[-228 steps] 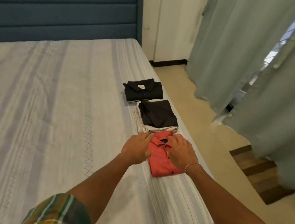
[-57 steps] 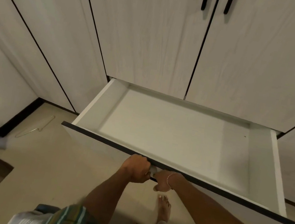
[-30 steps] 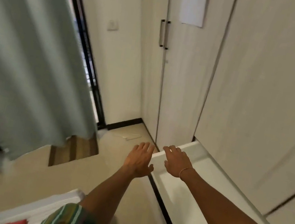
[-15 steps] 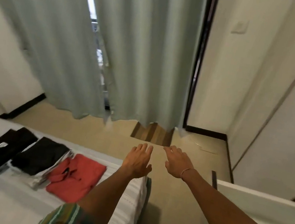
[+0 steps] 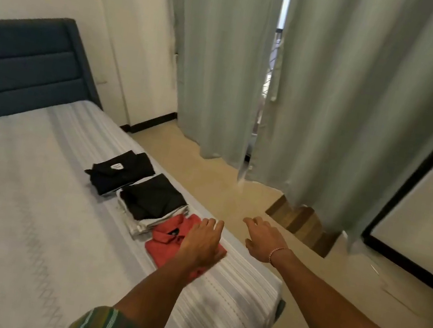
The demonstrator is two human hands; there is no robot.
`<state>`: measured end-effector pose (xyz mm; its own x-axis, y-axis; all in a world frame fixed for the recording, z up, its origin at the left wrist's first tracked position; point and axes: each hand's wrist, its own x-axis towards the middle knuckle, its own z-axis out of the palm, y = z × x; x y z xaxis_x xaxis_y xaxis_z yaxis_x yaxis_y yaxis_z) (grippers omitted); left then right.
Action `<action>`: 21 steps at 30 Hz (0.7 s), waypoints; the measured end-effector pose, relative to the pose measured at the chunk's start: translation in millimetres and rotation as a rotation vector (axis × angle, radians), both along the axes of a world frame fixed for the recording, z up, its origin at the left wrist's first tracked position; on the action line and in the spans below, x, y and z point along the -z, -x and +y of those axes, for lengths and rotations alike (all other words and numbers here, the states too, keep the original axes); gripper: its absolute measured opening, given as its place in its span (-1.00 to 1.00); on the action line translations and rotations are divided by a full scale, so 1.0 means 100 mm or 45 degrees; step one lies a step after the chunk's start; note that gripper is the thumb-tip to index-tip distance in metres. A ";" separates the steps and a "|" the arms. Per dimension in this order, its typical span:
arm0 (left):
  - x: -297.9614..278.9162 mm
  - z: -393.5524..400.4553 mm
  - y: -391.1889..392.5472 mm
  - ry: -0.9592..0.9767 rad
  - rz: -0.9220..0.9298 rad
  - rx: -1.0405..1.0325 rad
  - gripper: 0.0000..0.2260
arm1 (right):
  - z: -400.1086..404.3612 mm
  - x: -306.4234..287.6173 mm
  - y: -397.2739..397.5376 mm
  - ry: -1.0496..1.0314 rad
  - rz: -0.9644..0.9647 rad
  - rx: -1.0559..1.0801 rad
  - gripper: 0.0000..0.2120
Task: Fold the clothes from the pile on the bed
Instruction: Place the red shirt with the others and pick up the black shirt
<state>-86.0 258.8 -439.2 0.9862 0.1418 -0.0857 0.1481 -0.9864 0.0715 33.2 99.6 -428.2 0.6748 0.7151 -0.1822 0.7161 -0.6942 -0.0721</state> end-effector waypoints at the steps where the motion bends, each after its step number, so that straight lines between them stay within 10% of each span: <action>1: 0.05 0.10 0.03 0.003 0.015 -0.038 -0.45 | 0.12 0.03 -0.02 0.013 0.021 -0.030 -0.45; 21: 1.98 1.08 0.00 0.920 -0.103 -1.598 -0.49 | 1.56 1.89 -1.02 -0.010 0.831 0.030 -0.49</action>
